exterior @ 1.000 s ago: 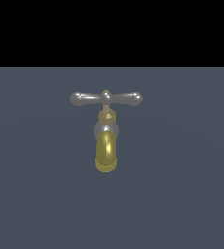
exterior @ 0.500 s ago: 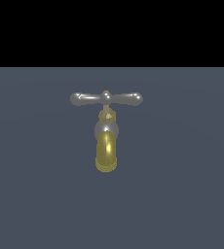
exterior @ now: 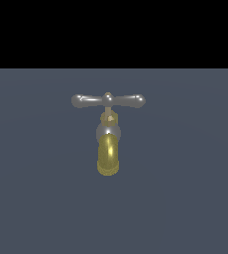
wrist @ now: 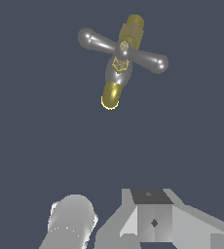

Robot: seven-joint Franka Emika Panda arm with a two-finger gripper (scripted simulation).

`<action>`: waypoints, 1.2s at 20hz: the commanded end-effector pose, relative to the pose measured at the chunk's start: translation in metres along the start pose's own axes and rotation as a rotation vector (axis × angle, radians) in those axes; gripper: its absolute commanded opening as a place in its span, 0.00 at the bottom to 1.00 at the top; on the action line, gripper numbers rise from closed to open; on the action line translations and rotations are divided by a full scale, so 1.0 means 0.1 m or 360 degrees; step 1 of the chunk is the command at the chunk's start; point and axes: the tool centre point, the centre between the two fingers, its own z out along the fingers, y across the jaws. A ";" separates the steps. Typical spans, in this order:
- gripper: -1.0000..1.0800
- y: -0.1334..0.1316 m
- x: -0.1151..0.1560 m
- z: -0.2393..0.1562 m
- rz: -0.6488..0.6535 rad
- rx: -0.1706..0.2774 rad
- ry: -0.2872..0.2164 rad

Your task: Turn on the faucet by rotating a designated handle.

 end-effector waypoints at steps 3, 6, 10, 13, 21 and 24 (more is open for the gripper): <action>0.00 0.13 0.06 0.21 -0.0176 0.0003 0.0002; 0.00 0.22 0.11 0.36 -0.0293 0.0005 0.0002; 0.00 0.32 0.19 0.55 -0.0448 0.0007 0.0003; 0.00 0.40 0.26 0.69 -0.0564 0.0009 0.0004; 0.00 0.57 0.46 1.06 -0.0870 0.0014 0.0006; 0.00 0.62 0.54 1.20 -0.0983 0.0015 0.0006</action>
